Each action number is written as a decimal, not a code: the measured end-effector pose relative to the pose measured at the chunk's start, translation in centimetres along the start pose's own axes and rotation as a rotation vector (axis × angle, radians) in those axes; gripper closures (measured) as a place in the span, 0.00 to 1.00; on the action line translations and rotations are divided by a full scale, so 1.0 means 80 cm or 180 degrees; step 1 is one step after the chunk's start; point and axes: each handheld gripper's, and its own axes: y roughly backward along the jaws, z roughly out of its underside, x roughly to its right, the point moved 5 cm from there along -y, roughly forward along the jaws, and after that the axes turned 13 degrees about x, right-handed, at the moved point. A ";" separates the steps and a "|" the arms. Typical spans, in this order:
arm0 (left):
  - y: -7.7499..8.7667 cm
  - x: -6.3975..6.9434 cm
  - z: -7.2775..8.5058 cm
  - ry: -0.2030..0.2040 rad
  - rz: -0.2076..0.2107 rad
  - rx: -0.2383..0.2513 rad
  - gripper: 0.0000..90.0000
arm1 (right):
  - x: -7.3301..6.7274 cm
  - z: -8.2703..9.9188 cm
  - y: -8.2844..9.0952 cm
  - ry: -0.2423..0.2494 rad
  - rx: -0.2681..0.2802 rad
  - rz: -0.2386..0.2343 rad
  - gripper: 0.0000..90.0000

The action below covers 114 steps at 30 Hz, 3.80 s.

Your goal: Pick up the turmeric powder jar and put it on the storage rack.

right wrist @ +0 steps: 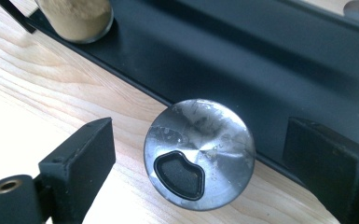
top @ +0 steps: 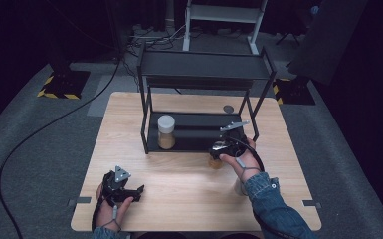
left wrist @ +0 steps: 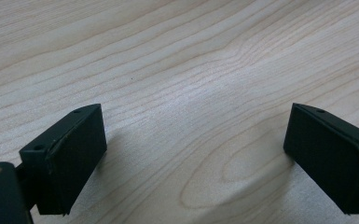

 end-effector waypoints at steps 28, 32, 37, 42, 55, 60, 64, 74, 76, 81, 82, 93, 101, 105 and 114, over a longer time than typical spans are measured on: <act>0.000 0.000 0.000 -0.0018 0.0014 -0.0004 0.06 | 0.004 -0.004 -0.032 -0.0062 -0.0286 -0.0008 0.11; 0.000 0.000 0.000 -0.0019 0.0014 -0.0004 0.06 | 0.004 -0.004 -0.033 -0.0059 -0.0318 -0.0011 0.12; 0.000 0.000 0.000 -0.0019 0.0014 -0.0004 0.06 | 0.005 -0.005 -0.036 -0.0062 -0.0359 -0.0020 0.13; 0.000 0.000 0.000 -0.0015 0.0015 -0.0002 0.06 | 0.006 -0.007 -0.039 -0.0067 -0.0408 -0.0018 0.18; 0.000 0.000 0.000 -0.0015 0.0015 -0.0002 0.06 | 0.007 -0.010 -0.044 -0.0020 -0.0503 -0.0077 0.34; 0.000 0.000 0.000 -0.0015 0.0014 -0.0001 0.06 | 0.006 -0.010 -0.043 -0.0008 -0.0488 -0.0064 0.34; 0.000 0.000 0.000 -0.0014 0.0014 -0.0001 0.06 | 0.004 -0.010 -0.042 0.0023 -0.0480 -0.0053 0.35; 0.000 0.000 0.000 -0.0022 0.0017 -0.0004 0.06 | 0.001 -0.019 -0.033 0.0054 -0.0440 -0.0085 0.35; 0.000 0.000 0.000 -0.0023 0.0017 -0.0003 0.06 | 0.000 -0.022 -0.031 0.0064 -0.0426 -0.0093 0.35; 0.000 0.000 0.000 -0.0021 0.0018 -0.0001 0.06 | -0.001 -0.030 -0.026 0.0101 -0.0396 -0.0096 0.35; 0.000 0.000 0.000 -0.0021 0.0018 -0.0001 0.06 | -0.002 -0.032 -0.025 0.0115 -0.0391 -0.0097 0.35; 0.000 0.000 0.000 -0.0030 0.0024 -0.0008 0.06 | -0.005 -0.061 -0.021 0.0169 -0.0324 -0.0147 0.35; 0.000 0.000 0.000 -0.0028 0.0024 -0.0007 0.06 | -0.012 -0.088 -0.024 0.0263 -0.0304 -0.0130 0.35; 0.000 0.000 0.000 -0.0026 0.0027 -0.0008 0.06 | -0.015 -0.101 -0.030 0.0297 -0.0307 -0.0152 0.35; 0.000 0.000 0.000 -0.0018 0.0025 -0.0002 0.06 | -0.023 -0.120 -0.059 0.0341 -0.0366 -0.0194 0.35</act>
